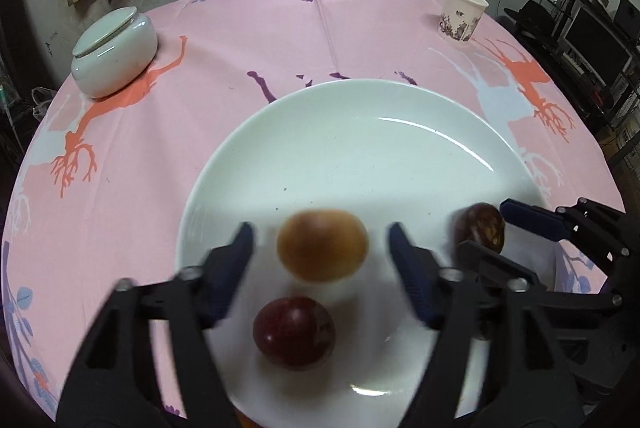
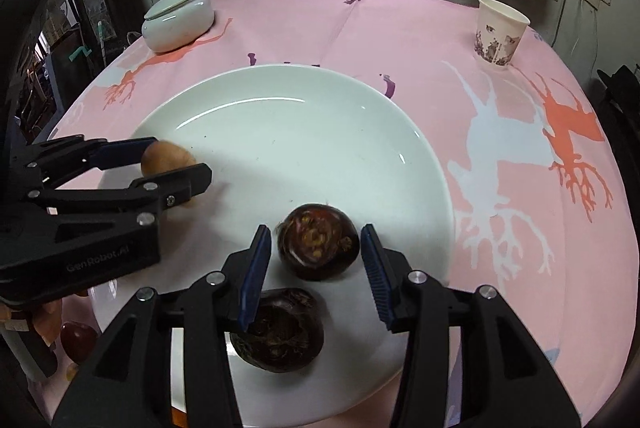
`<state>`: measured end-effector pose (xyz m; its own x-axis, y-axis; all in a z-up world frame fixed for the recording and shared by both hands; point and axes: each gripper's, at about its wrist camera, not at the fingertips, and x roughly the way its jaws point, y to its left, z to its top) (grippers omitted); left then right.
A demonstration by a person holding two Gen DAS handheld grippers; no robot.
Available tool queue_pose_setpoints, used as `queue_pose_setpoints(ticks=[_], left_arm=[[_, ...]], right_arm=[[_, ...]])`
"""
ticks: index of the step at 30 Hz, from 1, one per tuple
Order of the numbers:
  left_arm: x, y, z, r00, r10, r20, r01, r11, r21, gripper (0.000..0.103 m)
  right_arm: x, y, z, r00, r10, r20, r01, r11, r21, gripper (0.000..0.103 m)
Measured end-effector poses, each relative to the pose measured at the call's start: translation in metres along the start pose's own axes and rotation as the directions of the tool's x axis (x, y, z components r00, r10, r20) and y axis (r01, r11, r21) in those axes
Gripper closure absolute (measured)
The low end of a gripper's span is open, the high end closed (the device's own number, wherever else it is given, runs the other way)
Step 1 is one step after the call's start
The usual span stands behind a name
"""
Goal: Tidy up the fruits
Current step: 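Carry both fruits over the white plate and open both tools, then withdraw both open tools from the plate toward the fruit pile, then grasp a pale yellow fruit with the left tool while the right tool grasps a brown round fruit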
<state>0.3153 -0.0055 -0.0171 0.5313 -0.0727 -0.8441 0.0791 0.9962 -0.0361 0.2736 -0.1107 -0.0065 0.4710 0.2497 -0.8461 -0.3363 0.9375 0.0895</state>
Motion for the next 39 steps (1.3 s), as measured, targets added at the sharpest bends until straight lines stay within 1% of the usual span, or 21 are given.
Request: queue_pose_setpoints(ticks=[1,3,5,6,8,9,13,16,18,21,23,27,29,34,39], left_arm=[[-0.003,0.000,0.000,1.000,0.003,0.007,-0.003,1.000,-0.005,0.021],[-0.013,0.001,-0.002,1.000,0.003,0.027,-0.003,1.000,-0.014,0.021],[-0.024,0.004,-0.005,0.999,-0.004,0.040,0.005,1.000,-0.023,0.021],[-0.032,0.005,-0.009,0.999,-0.009,0.047,0.010,1.000,-0.025,0.021],[-0.047,0.007,-0.017,0.998,-0.015,0.062,0.016,1.000,-0.012,0.018],[-0.056,0.007,-0.024,0.998,-0.014,0.068,0.014,1.000,0.004,0.018],[-0.089,0.010,-0.058,0.995,-0.001,0.095,-0.003,0.999,0.033,0.014],[-0.109,0.012,-0.092,0.993,0.028,0.115,-0.033,0.999,0.042,0.012],[-0.118,0.013,-0.115,0.993,0.027,0.116,-0.034,0.998,0.057,0.012],[-0.127,0.015,-0.145,0.994,0.036,0.103,-0.041,0.998,0.048,0.012],[-0.134,0.017,-0.161,0.994,0.028,0.102,-0.031,0.999,0.030,0.012],[-0.149,0.018,-0.187,0.992,0.029,0.121,-0.030,1.000,0.009,0.011],[-0.153,0.017,-0.195,0.991,0.032,0.131,-0.031,0.999,-0.007,0.008],[-0.150,0.013,-0.213,0.994,0.014,0.112,-0.011,1.000,-0.024,0.008],[-0.146,0.003,-0.222,0.994,0.027,0.104,-0.028,1.000,0.007,0.008]], right_arm=[[-0.002,-0.003,0.000,1.000,0.005,0.005,-0.005,1.000,0.020,0.037],[-0.007,-0.010,-0.001,1.000,-0.005,0.006,0.004,0.998,0.058,0.037],[-0.019,-0.015,-0.006,1.000,0.018,0.013,-0.019,0.997,0.080,0.037],[-0.026,-0.017,-0.009,1.000,0.017,0.014,-0.018,0.996,0.084,0.037],[-0.044,-0.021,-0.018,1.000,0.003,0.022,-0.005,0.996,0.090,0.036],[-0.053,-0.023,-0.024,1.000,0.006,0.030,-0.009,0.996,0.094,0.035],[-0.087,-0.031,-0.054,0.999,0.000,0.041,-0.005,0.994,0.108,0.035],[-0.104,-0.032,-0.078,0.999,0.005,0.043,-0.010,0.994,0.113,0.035],[-0.112,-0.031,-0.097,0.999,0.008,0.041,-0.013,0.994,0.113,0.034],[-0.121,-0.028,-0.124,0.999,0.035,0.041,-0.040,0.992,0.121,0.034],[-0.124,-0.025,-0.142,0.998,0.051,0.031,-0.054,0.990,0.129,0.034],[-0.130,-0.016,-0.168,0.998,0.065,0.020,-0.067,0.988,0.139,0.034],[-0.132,-0.012,-0.179,0.996,0.085,0.017,-0.087,0.986,0.142,0.034],[-0.132,-0.004,-0.197,0.992,0.122,0.005,-0.122,0.980,0.158,0.033],[-0.134,0.002,-0.205,0.991,0.133,0.009,-0.133,0.980,0.147,0.033]])
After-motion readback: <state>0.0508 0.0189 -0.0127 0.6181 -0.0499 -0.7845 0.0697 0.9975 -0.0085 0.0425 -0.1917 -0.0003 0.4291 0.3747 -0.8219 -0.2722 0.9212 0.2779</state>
